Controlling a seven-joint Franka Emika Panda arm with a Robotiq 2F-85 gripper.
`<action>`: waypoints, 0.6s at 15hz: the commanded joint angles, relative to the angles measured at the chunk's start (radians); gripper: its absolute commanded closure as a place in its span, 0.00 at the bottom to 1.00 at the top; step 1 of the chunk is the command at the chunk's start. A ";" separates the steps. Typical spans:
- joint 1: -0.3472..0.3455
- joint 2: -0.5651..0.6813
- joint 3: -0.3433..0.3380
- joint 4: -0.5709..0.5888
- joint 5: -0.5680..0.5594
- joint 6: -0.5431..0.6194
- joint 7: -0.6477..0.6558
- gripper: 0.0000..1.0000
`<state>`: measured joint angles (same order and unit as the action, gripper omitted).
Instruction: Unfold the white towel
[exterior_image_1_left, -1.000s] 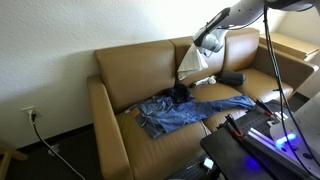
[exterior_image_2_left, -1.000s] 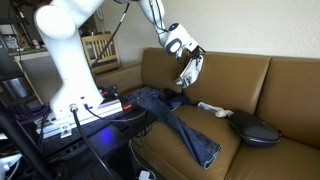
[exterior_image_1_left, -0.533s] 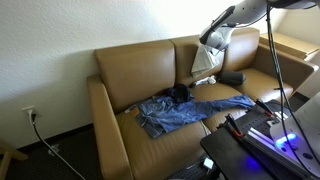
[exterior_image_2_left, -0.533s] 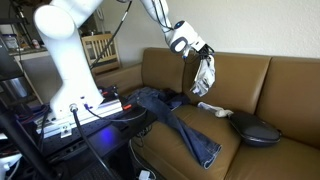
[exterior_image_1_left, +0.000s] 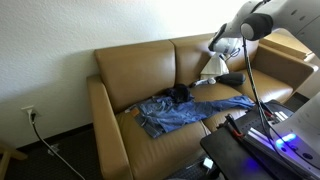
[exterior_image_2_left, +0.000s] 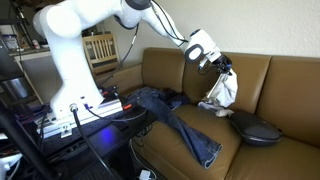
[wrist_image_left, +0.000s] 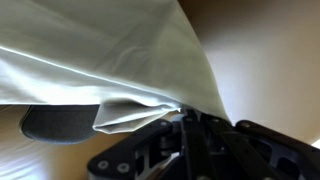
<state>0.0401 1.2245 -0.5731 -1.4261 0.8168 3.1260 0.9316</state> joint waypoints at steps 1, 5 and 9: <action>-0.063 0.155 -0.166 0.209 -0.006 -0.239 0.241 0.99; -0.160 0.259 -0.246 0.371 -0.021 -0.466 0.513 0.99; -0.174 0.255 -0.304 0.344 -0.101 -0.490 0.803 0.99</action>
<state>-0.1209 1.4795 -0.8322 -1.0948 0.7675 2.6587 1.5594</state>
